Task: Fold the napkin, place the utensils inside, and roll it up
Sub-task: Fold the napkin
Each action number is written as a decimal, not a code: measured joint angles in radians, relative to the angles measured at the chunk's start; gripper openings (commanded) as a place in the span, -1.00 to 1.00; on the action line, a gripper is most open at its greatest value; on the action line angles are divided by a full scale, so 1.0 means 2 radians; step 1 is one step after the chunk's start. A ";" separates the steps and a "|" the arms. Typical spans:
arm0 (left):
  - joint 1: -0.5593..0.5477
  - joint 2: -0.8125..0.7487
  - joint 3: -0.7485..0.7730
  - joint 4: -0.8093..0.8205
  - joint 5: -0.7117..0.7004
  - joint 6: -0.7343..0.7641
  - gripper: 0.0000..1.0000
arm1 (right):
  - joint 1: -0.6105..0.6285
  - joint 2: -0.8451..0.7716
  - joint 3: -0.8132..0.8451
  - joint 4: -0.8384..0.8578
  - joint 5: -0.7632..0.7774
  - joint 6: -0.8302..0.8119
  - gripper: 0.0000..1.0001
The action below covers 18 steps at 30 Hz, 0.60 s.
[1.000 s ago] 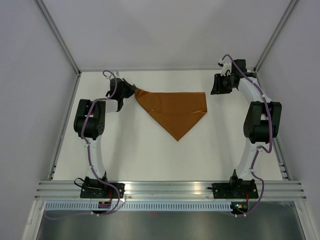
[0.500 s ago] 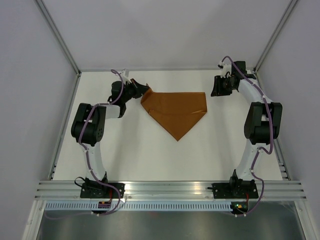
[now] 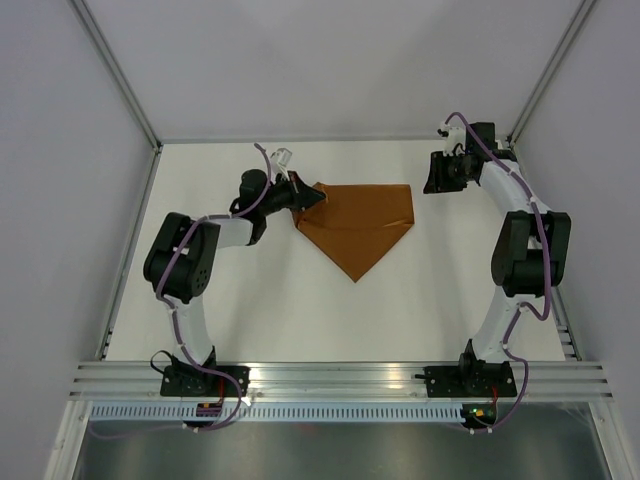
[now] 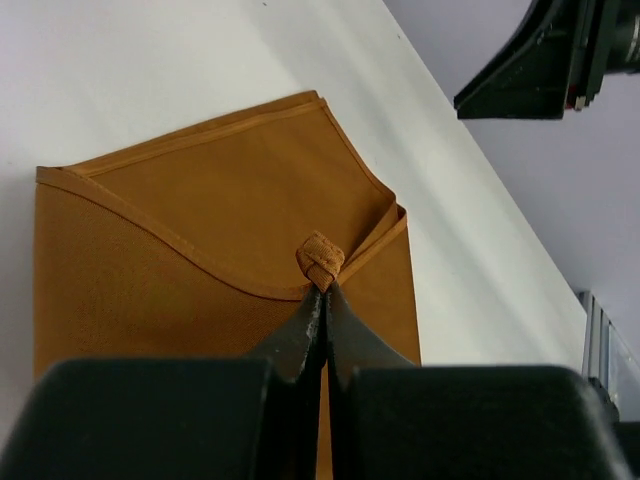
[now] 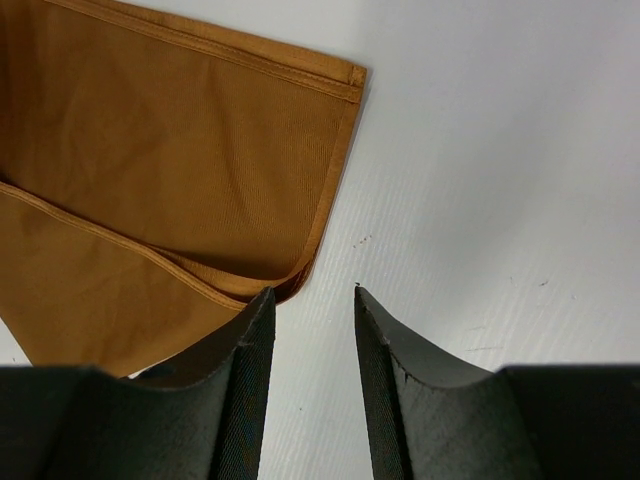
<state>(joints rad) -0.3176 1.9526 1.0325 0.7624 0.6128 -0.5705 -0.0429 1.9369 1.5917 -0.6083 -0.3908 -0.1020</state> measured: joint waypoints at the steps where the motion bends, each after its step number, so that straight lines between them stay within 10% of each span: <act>1: -0.004 -0.003 0.000 -0.005 0.003 0.007 -0.95 | 0.000 -0.001 0.000 0.000 0.000 0.000 -0.13; 18: -0.060 -0.005 0.000 -0.108 0.026 0.100 -0.95 | 0.010 -0.013 -0.017 -0.003 0.004 -0.006 -0.14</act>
<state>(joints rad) -0.4381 1.9427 1.0325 0.5465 0.6651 -0.3706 -0.0231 1.9102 1.5578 -0.6144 -0.3832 -0.1150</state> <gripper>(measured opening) 0.026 0.434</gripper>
